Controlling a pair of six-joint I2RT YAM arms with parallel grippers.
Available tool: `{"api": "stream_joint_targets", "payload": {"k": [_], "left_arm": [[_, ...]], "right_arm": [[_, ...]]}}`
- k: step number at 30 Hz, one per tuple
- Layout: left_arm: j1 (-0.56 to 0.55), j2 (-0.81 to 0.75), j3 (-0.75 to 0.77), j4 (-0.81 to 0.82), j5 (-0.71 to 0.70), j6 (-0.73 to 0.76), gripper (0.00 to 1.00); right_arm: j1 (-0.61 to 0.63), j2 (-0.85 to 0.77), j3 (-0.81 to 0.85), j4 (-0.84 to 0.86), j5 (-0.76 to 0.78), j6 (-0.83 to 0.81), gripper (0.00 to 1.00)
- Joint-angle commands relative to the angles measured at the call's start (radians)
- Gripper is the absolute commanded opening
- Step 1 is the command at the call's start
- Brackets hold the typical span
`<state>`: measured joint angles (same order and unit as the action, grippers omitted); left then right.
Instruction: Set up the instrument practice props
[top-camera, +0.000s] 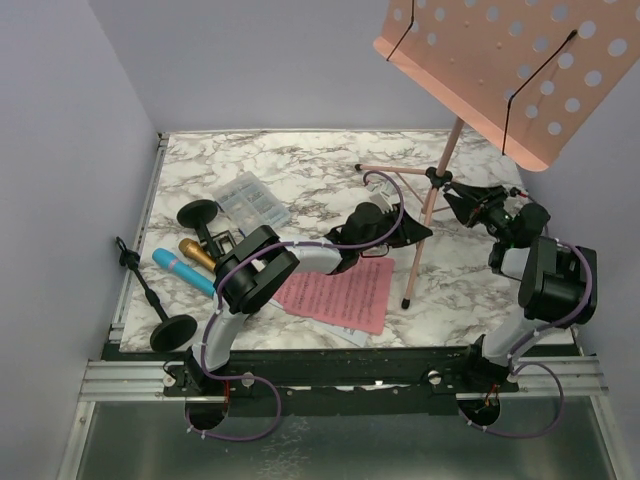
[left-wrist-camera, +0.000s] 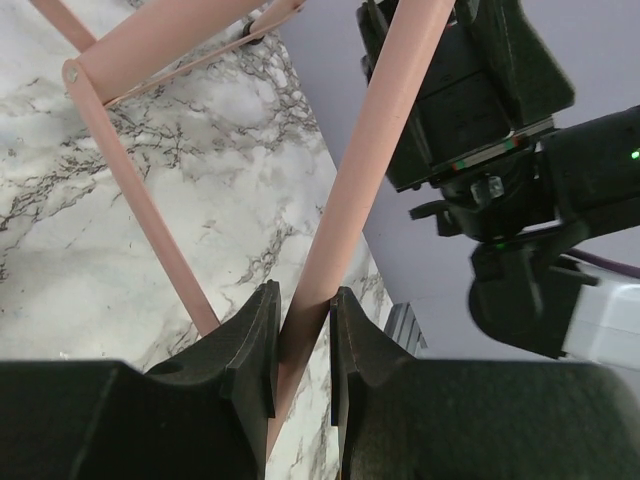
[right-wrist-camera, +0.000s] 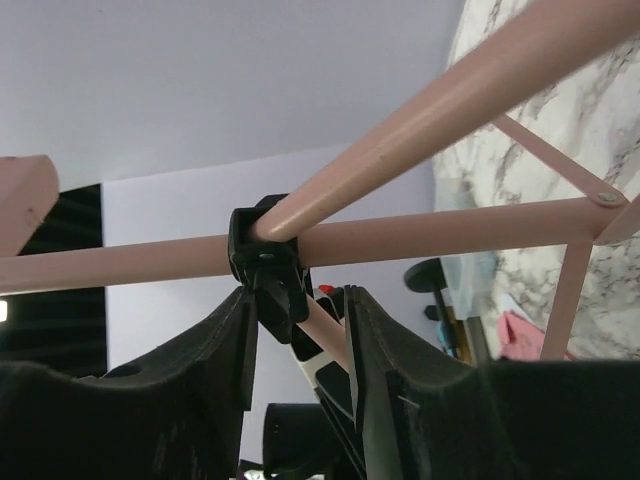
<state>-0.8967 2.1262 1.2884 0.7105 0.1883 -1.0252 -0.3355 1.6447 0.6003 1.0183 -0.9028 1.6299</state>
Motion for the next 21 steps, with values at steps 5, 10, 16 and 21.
{"api": "stream_joint_targets", "payload": {"k": [5, 10, 16, 21], "left_arm": [[0.019, 0.049, -0.058, -0.207, -0.056, -0.038, 0.00], [0.018, 0.043, -0.065, -0.206, -0.059, -0.038, 0.00], [0.019, 0.050, -0.055, -0.203, -0.051, -0.042, 0.00], [0.019, 0.047, -0.054, -0.200, -0.043, -0.043, 0.00]], "right_arm": [[-0.023, 0.169, -0.048, 0.145, -0.054, 0.081, 0.53], [-0.023, -0.008, 0.083, -0.444, 0.064, -0.515, 0.60], [-0.022, -0.248, 0.066, -0.647, 0.292, -1.006, 0.65], [-0.008, -0.407, -0.129, -0.313, 0.299, -1.103, 0.65]]}}
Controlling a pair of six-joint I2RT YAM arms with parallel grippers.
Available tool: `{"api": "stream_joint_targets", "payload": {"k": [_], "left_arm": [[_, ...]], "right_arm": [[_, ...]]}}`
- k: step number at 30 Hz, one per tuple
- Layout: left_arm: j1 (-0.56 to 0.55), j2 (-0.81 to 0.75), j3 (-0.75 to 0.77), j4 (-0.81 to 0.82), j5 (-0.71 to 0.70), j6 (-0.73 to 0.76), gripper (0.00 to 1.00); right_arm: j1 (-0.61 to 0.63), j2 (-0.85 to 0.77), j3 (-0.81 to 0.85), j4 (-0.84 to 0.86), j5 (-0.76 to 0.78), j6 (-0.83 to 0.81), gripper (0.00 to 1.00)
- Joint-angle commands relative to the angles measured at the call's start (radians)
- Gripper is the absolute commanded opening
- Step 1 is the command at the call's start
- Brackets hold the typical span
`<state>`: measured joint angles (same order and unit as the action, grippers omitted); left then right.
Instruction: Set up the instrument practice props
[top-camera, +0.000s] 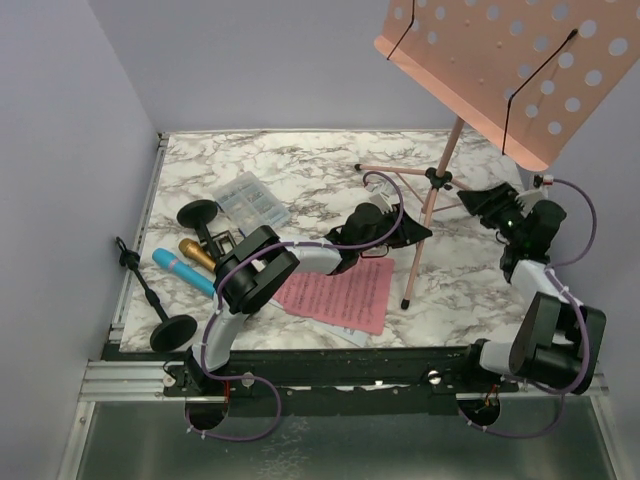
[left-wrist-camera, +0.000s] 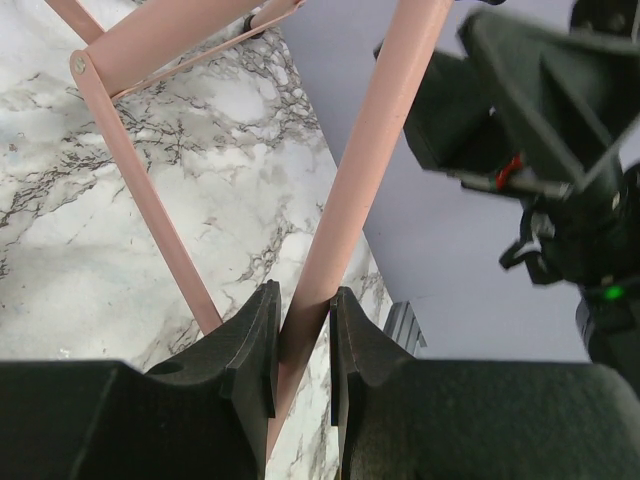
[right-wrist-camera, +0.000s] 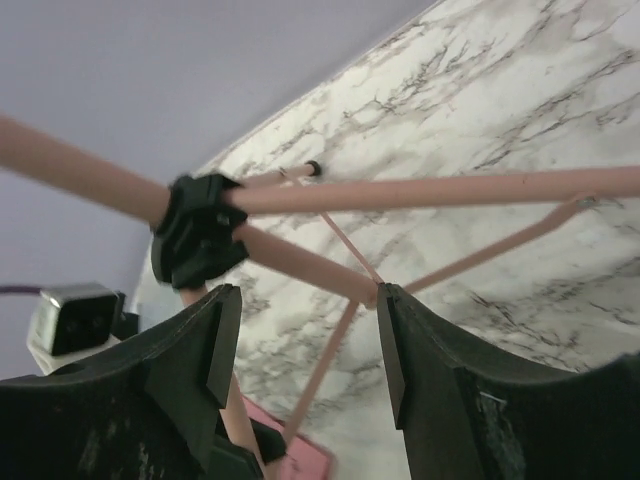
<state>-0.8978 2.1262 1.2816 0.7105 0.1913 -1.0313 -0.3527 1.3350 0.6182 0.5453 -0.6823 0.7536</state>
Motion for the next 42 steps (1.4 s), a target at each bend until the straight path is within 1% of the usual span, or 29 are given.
{"api": "stream_joint_targets", "payload": {"k": [1, 3, 6, 8, 10, 11, 14, 17, 21, 28, 34, 35, 37, 39, 40, 42], "left_arm": [[0.020, 0.047, -0.045, -0.200, -0.043, -0.036, 0.00], [0.020, 0.050, -0.042, -0.200, -0.039, -0.038, 0.00], [0.020, 0.053, -0.036, -0.199, -0.031, -0.041, 0.00], [0.019, 0.052, -0.035, -0.199, -0.029, -0.041, 0.00], [0.018, 0.049, -0.038, -0.197, -0.032, -0.042, 0.00], [0.019, 0.048, -0.039, -0.195, -0.032, -0.044, 0.00], [0.019, 0.046, -0.044, -0.193, -0.032, -0.047, 0.00], [0.019, 0.043, -0.049, -0.189, -0.035, -0.049, 0.00], [0.018, 0.044, -0.050, -0.184, -0.038, -0.051, 0.00], [0.017, 0.045, -0.052, -0.183, -0.041, -0.054, 0.00], [0.017, 0.044, -0.050, -0.183, -0.041, -0.056, 0.00], [0.017, 0.044, -0.050, -0.183, -0.041, -0.055, 0.00], [0.017, 0.044, -0.050, -0.183, -0.041, -0.055, 0.00], [0.017, 0.043, -0.051, -0.183, -0.039, -0.054, 0.00], [0.017, 0.041, -0.052, -0.183, -0.040, -0.053, 0.00], [0.017, 0.038, -0.055, -0.183, -0.043, -0.050, 0.00]], "right_arm": [[0.016, -0.121, -0.192, 0.284, 0.070, -0.270, 0.64], [0.032, -0.135, -0.234, 0.407, 0.031, -0.375, 0.63], [0.048, -0.079, -0.173, 0.427, -0.110, -0.424, 0.54], [0.065, -0.057, -0.184, 0.513, -0.123, -0.449, 0.53], [0.067, -0.038, -0.213, 0.611, -0.108, -0.457, 0.55], [0.067, -0.025, -0.213, 0.631, -0.112, -0.451, 0.56], [0.070, 0.010, -0.190, 0.643, -0.141, -0.436, 0.56], [0.072, 0.019, -0.184, 0.666, -0.112, -0.426, 0.58], [0.076, 0.046, -0.152, 0.670, -0.111, -0.402, 0.59], [0.107, 0.080, -0.104, 0.631, -0.096, -0.416, 0.57], [0.122, 0.111, -0.065, 0.595, -0.070, -0.407, 0.52], [0.122, 0.116, -0.061, 0.581, -0.055, -0.393, 0.50], [0.121, 0.121, -0.035, 0.496, 0.008, -0.371, 0.42], [0.122, 0.124, -0.021, 0.436, 0.041, -0.353, 0.28], [0.122, 0.125, -0.022, 0.428, 0.064, -0.314, 0.21], [0.123, 0.125, -0.010, 0.367, 0.128, -0.233, 0.17]]}}
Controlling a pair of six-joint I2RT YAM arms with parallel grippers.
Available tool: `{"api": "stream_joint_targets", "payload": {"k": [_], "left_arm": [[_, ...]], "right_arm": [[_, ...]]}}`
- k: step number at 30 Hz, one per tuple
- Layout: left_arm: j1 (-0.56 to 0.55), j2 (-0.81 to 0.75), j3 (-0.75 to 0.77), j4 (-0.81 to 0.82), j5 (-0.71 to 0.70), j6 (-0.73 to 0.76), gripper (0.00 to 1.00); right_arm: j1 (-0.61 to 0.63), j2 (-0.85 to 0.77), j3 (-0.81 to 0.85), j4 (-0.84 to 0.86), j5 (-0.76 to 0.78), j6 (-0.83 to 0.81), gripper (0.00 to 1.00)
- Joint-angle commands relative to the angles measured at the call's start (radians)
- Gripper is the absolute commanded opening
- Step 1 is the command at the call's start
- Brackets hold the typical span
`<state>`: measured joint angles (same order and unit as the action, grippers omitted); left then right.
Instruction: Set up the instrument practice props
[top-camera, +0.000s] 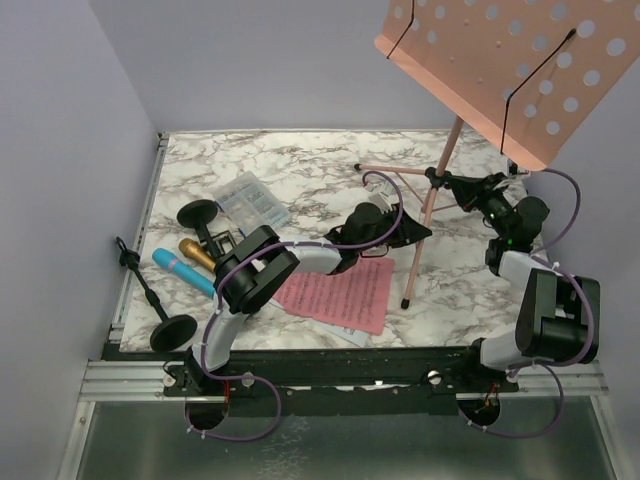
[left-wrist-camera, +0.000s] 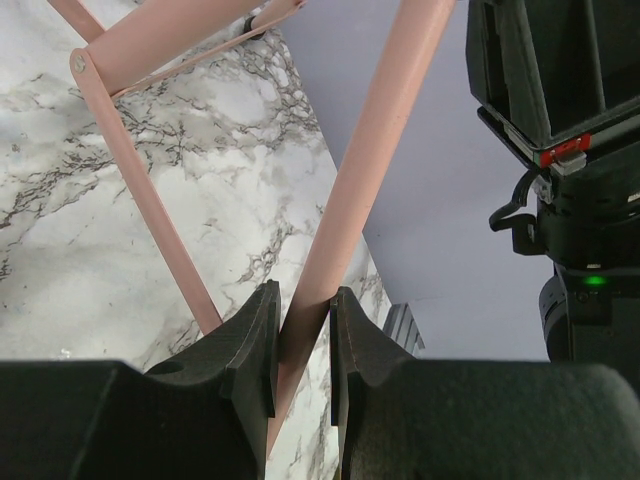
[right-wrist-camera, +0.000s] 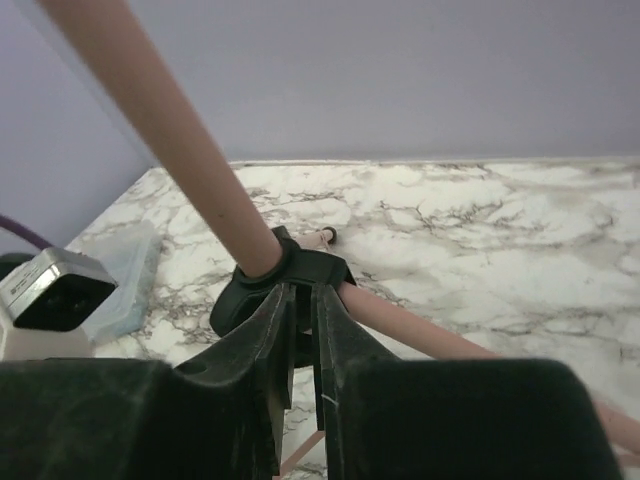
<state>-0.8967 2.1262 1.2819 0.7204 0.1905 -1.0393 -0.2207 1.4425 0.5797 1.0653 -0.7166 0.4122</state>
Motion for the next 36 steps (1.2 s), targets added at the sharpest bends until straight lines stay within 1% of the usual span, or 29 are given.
{"api": "stream_joint_targets", "payload": {"k": [1, 4, 6, 8, 10, 11, 12, 15, 17, 20, 21, 25, 27, 33, 36], "left_arm": [[0.016, 0.038, -0.056, -0.193, -0.042, -0.042, 0.00], [0.015, 0.038, -0.056, -0.193, -0.040, -0.042, 0.00], [0.016, 0.037, -0.057, -0.193, -0.039, -0.041, 0.00], [0.016, 0.035, -0.055, -0.193, -0.040, -0.038, 0.00], [0.017, 0.036, -0.054, -0.193, -0.039, -0.038, 0.00], [0.017, 0.036, -0.054, -0.193, -0.039, -0.038, 0.00], [0.018, 0.037, -0.054, -0.193, -0.038, -0.038, 0.00], [0.018, 0.034, -0.055, -0.193, -0.030, -0.040, 0.00], [0.017, 0.034, -0.054, -0.193, -0.028, -0.038, 0.00], [0.018, 0.042, -0.047, -0.193, -0.016, -0.043, 0.00], [0.018, 0.045, -0.045, -0.193, -0.012, -0.045, 0.00], [0.018, 0.043, -0.044, -0.194, -0.009, -0.044, 0.00], [0.018, 0.035, -0.048, -0.194, -0.011, -0.038, 0.00], [0.018, 0.031, -0.053, -0.193, -0.012, -0.036, 0.00], [0.018, 0.037, -0.050, -0.193, -0.012, -0.042, 0.00]], "right_arm": [[-0.010, 0.017, 0.040, -0.182, 0.165, 0.125, 0.16], [-0.011, 0.015, 0.073, -0.308, 0.226, 0.195, 0.16], [-0.009, -0.003, 0.072, -0.306, 0.197, 0.143, 0.25], [-0.010, -0.042, 0.056, -0.307, 0.197, 0.075, 0.36], [-0.010, -0.086, 0.033, -0.301, 0.221, 0.014, 0.49], [-0.010, -0.108, 0.023, -0.308, 0.229, -0.022, 0.53], [-0.010, -0.124, 0.018, -0.323, 0.226, -0.058, 0.55], [-0.011, -0.173, 0.019, -0.460, 0.232, -0.245, 0.56], [-0.010, -0.183, 0.013, -0.500, 0.255, -0.309, 0.57], [-0.007, -0.177, 0.026, -0.519, 0.170, -0.377, 0.55], [-0.006, -0.172, 0.022, -0.501, 0.132, -0.385, 0.54], [-0.005, -0.158, -0.058, -0.248, -0.020, -0.359, 0.54], [-0.005, -0.146, -0.070, -0.197, -0.079, -0.349, 0.53], [-0.005, -0.128, -0.082, -0.109, -0.064, -0.302, 0.53], [-0.005, -0.100, -0.058, -0.094, -0.075, -0.276, 0.53]]}}
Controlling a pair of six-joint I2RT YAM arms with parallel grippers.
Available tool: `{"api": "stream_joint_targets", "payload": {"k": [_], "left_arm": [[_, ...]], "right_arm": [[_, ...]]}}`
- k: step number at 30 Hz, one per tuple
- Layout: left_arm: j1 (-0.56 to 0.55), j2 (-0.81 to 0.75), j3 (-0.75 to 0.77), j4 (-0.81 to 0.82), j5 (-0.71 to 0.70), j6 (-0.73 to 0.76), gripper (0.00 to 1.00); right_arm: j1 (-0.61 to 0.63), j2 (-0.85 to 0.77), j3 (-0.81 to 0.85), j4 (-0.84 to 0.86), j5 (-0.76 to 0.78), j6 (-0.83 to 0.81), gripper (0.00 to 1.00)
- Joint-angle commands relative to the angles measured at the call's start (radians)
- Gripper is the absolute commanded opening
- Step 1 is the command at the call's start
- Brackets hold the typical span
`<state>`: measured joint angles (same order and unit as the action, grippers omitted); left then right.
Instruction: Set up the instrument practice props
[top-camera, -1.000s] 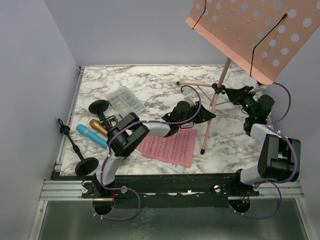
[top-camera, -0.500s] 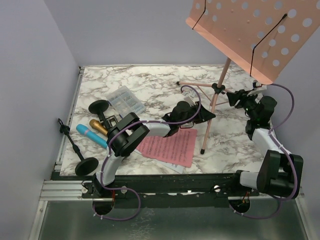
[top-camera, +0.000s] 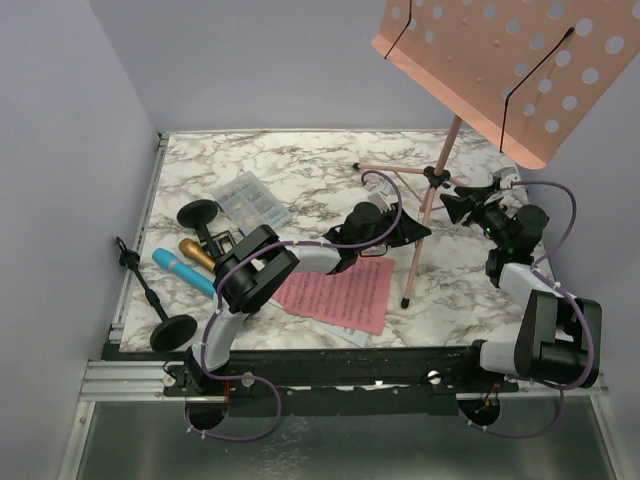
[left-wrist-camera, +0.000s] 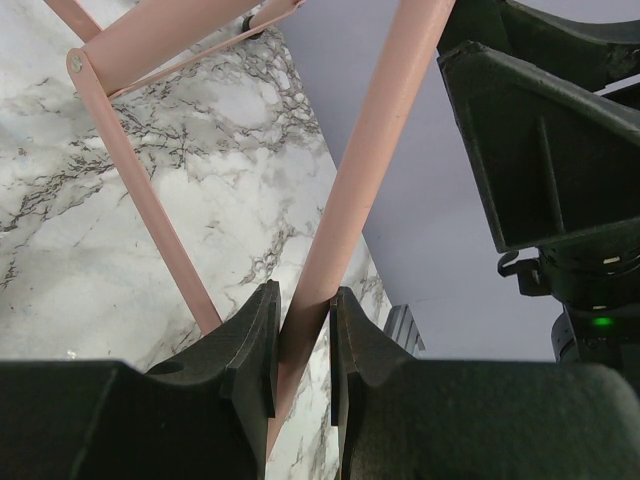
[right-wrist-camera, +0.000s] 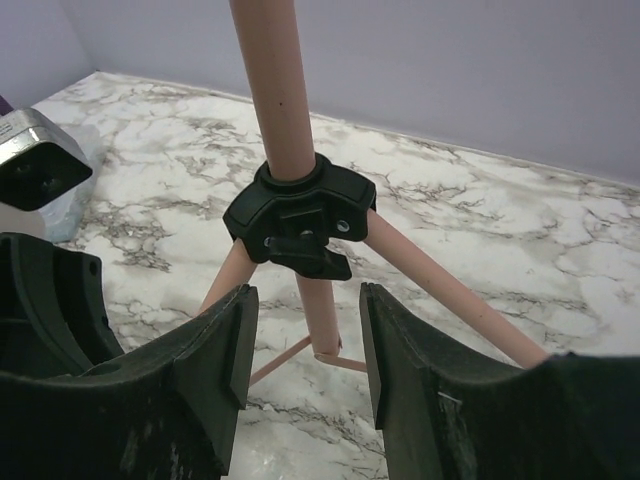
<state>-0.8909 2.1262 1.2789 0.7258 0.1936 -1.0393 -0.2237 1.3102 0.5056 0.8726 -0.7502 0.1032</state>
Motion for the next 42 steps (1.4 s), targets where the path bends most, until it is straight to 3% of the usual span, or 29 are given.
{"api": "stream_joint_targets", "payload": {"k": [1, 14, 22, 23, 27, 30, 35, 37, 42], "left_arm": [[0.012, 0.038, -0.047, -0.198, -0.016, -0.043, 0.00], [0.012, 0.038, -0.049, -0.198, -0.018, -0.049, 0.00], [0.010, 0.046, -0.044, -0.198, -0.019, -0.054, 0.00], [0.010, 0.046, -0.044, -0.198, -0.019, -0.055, 0.00], [0.010, 0.041, -0.049, -0.197, -0.020, -0.054, 0.00], [0.010, 0.036, -0.052, -0.197, -0.022, -0.053, 0.00], [0.010, 0.035, -0.055, -0.197, -0.023, -0.054, 0.00], [0.010, 0.033, -0.056, -0.195, -0.023, -0.055, 0.00], [0.010, 0.034, -0.056, -0.191, -0.024, -0.063, 0.00]], "right_arm": [[-0.002, 0.043, 0.027, 0.100, -0.051, 0.040, 0.53], [-0.002, 0.117, 0.069, 0.167, -0.032, 0.225, 0.40], [-0.003, 0.111, 0.110, 0.120, 0.004, 0.311, 0.42], [-0.002, 0.113, 0.127, 0.080, 0.025, 0.334, 0.41], [-0.003, 0.121, 0.213, -0.217, 0.204, 0.457, 0.12], [-0.002, 0.137, 0.226, -0.290, 0.215, 0.507, 0.07], [-0.003, 0.169, 0.257, -0.456, 0.299, 0.577, 0.07], [-0.003, 0.198, 0.296, -0.576, 0.348, 0.613, 0.14], [-0.002, 0.258, 0.277, -0.570, 0.275, 0.731, 0.23]]}}
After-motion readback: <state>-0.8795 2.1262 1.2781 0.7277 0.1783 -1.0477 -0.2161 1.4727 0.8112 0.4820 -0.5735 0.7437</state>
